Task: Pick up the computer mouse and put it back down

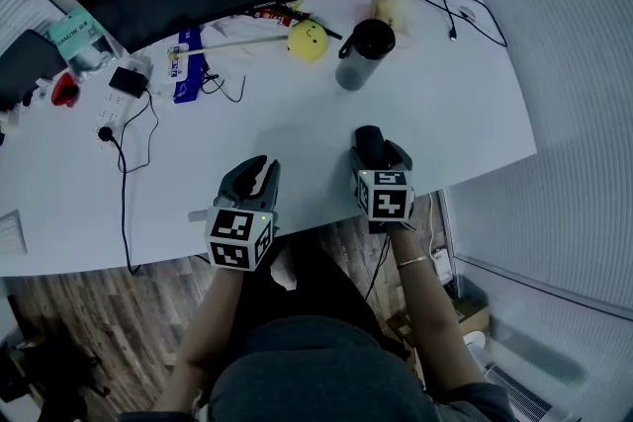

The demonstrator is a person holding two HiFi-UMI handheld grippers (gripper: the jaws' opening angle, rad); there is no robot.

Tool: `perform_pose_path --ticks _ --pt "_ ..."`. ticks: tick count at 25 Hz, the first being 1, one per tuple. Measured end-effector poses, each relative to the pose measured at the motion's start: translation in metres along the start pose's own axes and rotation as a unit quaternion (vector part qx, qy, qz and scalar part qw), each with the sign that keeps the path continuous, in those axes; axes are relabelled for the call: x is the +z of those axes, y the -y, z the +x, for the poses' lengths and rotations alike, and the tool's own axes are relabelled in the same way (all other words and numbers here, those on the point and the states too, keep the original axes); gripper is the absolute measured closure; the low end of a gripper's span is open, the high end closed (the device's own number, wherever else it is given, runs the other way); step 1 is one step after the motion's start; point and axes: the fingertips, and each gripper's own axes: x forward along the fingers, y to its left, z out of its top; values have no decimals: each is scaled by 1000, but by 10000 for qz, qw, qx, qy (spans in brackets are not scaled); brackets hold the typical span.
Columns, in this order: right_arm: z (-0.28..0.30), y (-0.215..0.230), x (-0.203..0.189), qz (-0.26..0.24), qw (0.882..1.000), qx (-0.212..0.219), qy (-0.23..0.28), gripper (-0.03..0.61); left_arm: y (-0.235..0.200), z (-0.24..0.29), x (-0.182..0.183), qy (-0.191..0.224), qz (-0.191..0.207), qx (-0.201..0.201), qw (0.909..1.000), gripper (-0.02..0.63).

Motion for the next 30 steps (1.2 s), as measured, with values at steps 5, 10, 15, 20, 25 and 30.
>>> perform_pose_path --ticks 5,10,15,20,25,30 --pt "1 0 0 5 10000 72 -26 272 0 0 -2 -14 -37 30 10000 545" --pt "2 0 1 -60 9999 131 -16 278 4 2 -2 -8 -35 23 10000 545" --pt "-1 0 1 13 9999 156 28 279 3 1 2 33 -30 75 10000 545" --pt "-9 3 6 122 9996 179 155 279 3 1 4 55 0 103 9999 545" --pt "-20 18 13 117 9996 120 246 279 13 7 5 55 86 -8 9999 546" --pt "-34 46 13 150 9994 -122 300 279 30 19 11 77 174 -236 9995 545"
